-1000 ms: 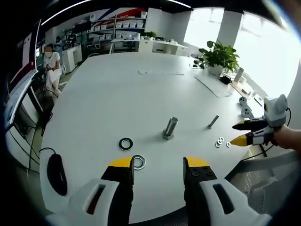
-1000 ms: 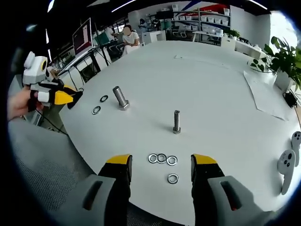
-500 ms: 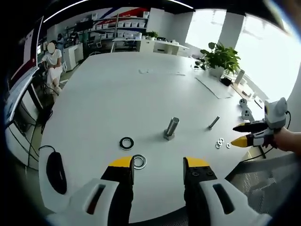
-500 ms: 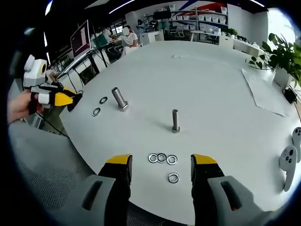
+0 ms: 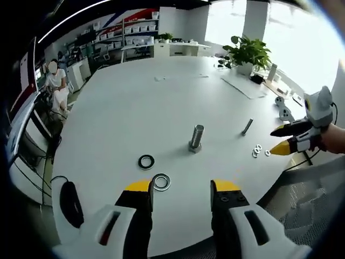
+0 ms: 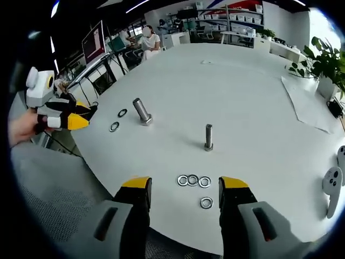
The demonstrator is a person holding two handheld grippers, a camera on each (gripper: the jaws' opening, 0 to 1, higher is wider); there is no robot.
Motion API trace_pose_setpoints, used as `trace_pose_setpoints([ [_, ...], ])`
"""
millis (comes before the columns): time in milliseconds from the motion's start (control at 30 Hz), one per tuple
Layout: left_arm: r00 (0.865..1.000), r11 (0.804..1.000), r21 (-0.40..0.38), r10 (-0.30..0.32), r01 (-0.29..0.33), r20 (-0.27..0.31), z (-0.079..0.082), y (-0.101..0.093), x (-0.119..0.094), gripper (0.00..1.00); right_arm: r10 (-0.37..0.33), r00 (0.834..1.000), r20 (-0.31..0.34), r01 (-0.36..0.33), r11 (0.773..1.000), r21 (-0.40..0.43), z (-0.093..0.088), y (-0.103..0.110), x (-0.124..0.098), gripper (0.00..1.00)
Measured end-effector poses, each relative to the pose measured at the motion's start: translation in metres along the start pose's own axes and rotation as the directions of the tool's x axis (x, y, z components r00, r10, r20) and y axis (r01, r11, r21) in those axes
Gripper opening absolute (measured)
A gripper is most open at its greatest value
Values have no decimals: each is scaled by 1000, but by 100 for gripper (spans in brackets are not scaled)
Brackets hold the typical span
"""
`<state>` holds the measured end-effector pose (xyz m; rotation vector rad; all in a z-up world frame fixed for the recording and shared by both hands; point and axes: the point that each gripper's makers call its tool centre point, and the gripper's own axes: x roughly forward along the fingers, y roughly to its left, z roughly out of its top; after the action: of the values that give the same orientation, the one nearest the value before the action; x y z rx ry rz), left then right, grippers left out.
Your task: Place the washer onto the threaded stud by aligning its center hole with the stud, sliding it down to the base, and recovering from edge contact or off-axis alignment until the washer reaches the visible bottom stop.
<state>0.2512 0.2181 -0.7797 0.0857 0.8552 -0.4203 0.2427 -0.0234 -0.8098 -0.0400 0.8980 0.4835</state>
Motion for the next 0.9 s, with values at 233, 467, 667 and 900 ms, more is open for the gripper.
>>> trace_pose_setpoints([
  [233, 999, 998, -58, 21, -24, -49, -8, 11, 3, 40, 7, 1000, -8, -6, 999, 50, -2, 0, 0, 53],
  [467, 994, 995, -83, 44, -52, -104, -16, 24, 13, 39, 14, 1000, 9, -15, 997, 76, 2, 3, 1, 53],
  [667, 985, 993, -99, 40, -57, -166, -27, 31, 29, 37, 8, 999, -42, -6, 999, 49, -10, 5, 3, 53],
  [900, 969, 999, -7, 49, -52, -243, -29, 37, 45, 37, 17, 999, -32, -14, 997, 69, -8, 8, 4, 53],
])
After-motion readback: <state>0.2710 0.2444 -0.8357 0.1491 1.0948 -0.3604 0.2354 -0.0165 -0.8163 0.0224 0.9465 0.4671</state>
